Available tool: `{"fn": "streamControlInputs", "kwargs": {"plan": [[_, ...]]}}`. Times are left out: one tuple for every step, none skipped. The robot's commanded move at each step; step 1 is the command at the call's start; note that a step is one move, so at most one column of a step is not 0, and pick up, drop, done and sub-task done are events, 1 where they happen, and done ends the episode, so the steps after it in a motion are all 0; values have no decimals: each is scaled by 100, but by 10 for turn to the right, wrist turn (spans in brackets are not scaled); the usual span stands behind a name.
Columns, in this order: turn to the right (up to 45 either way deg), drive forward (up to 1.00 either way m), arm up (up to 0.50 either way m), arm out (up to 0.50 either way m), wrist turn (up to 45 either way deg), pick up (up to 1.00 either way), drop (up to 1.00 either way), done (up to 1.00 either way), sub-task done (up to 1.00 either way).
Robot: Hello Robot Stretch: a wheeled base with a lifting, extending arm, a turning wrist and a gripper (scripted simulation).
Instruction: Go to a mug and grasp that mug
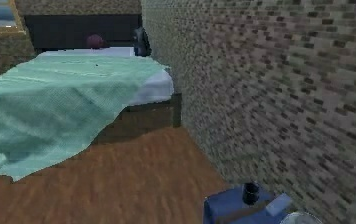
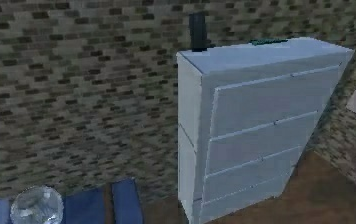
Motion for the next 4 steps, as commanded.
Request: {"fn": "streamControlInputs", "kwargs": {"plan": [[0, 40, 0, 0, 0, 0, 0, 0, 0], [-420, 0, 0, 0, 0, 0, 0, 0, 0], [0, 0, 48, 0, 0, 0, 0, 0, 0], [0, 0, 0, 28, 0, 0, 0, 0, 0]]}}
